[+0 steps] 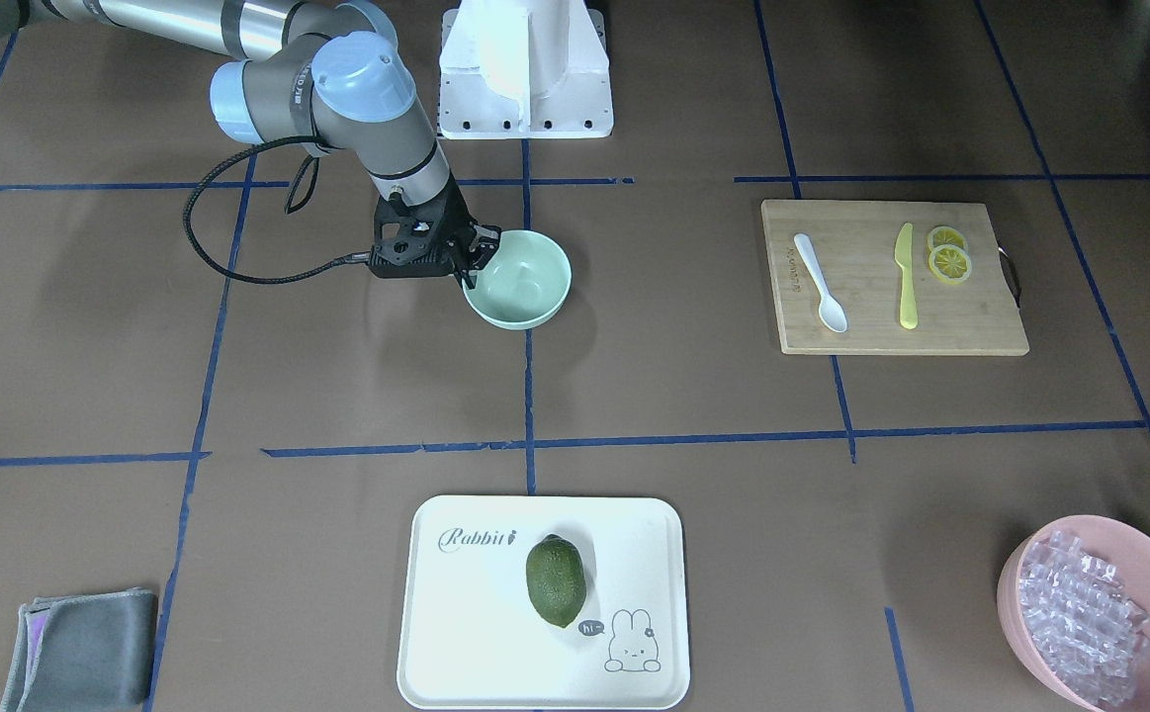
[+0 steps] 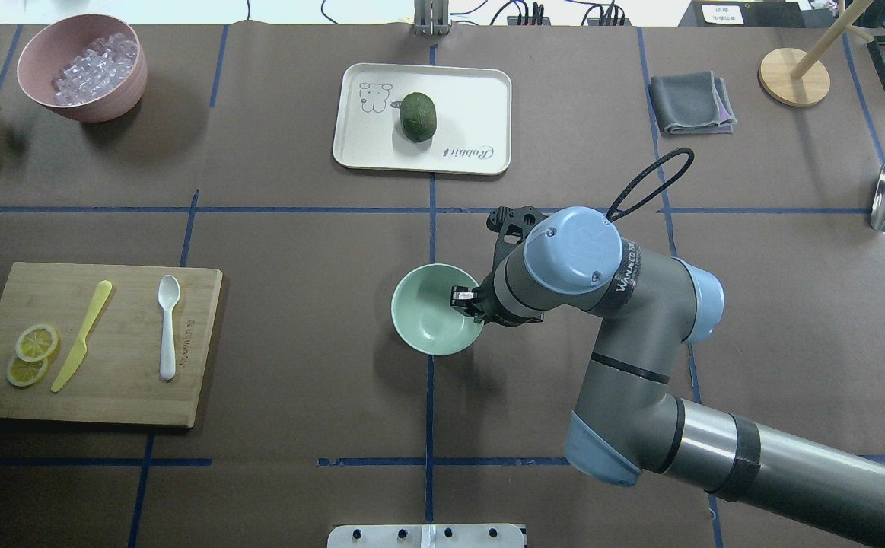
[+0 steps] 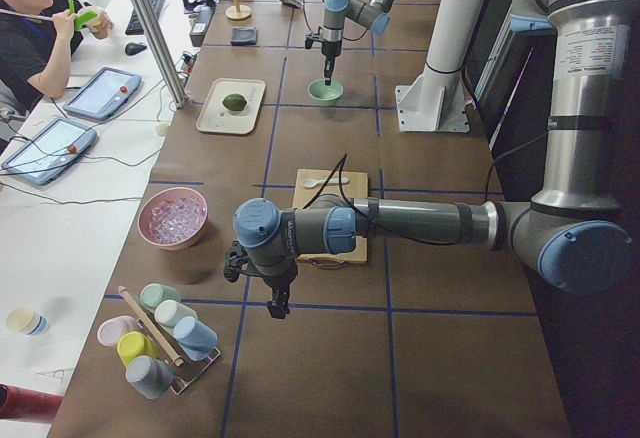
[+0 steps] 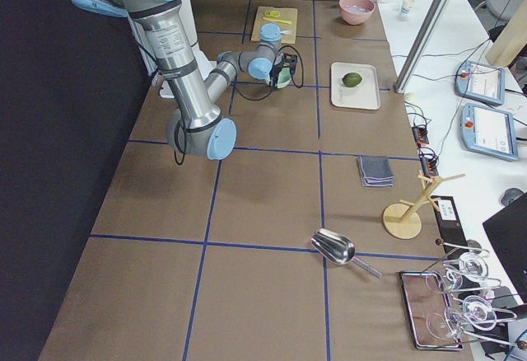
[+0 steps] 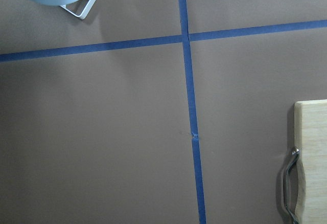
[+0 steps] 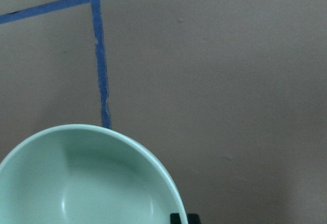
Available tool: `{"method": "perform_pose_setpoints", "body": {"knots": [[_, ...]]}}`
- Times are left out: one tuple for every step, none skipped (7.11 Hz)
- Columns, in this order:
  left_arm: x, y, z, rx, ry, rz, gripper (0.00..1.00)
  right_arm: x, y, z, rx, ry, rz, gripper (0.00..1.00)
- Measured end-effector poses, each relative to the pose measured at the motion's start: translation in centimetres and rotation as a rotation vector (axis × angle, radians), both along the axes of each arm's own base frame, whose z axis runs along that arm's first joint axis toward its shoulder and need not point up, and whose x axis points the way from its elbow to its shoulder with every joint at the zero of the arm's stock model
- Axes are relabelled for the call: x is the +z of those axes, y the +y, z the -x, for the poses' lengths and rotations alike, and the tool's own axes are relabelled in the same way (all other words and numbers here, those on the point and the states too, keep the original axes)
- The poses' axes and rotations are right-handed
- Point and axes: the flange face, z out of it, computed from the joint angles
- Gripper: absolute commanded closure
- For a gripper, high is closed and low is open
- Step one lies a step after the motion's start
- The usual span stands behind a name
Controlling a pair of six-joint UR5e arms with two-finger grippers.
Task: Place spoon in bowl
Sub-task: 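Slide the green bowl with the right gripper toward the table center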
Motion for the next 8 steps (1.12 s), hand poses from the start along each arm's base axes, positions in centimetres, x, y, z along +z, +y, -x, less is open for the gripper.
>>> {"method": "perform_pose_setpoints", "body": {"knots": [[0.1,0.0,0.0,0.0,0.0,0.001,0.0,-0.2,0.5,0.4,-0.005,-0.001,-0.004,0.92],[0.1,0.0,0.0,0.0,0.0,0.002,0.0,-0.5,0.7,0.8,-0.009,-0.002,-0.009,0.91],[0.1,0.0,0.0,0.0,0.0,0.002,0.0,-0.6,0.8,1.1,-0.01,-0.003,-0.01,0.46],[0.1,0.0,0.0,0.001,0.0,0.001,0.0,-0.7,0.8,1.2,-0.01,-0.003,-0.012,0.0],[0.1,0.0,0.0,0.001,0.0,0.001,0.0,-0.8,0.8,1.2,-0.011,-0.005,-0.014,0.0],[0.1,0.0,0.0,0.001,0.0,0.001,0.0,-0.9,0.9,1.2,-0.011,-0.007,-0.016,0.0],[0.1,0.0,0.0,0.001,0.0,0.0,0.0,-1.0,0.9,1.1,-0.011,-0.01,-0.019,0.0],[-0.2,-0.1,0.0,0.001,0.0,-0.007,0.0,-1.2,0.7,0.7,-0.009,-0.014,-0.025,0.0]]}}
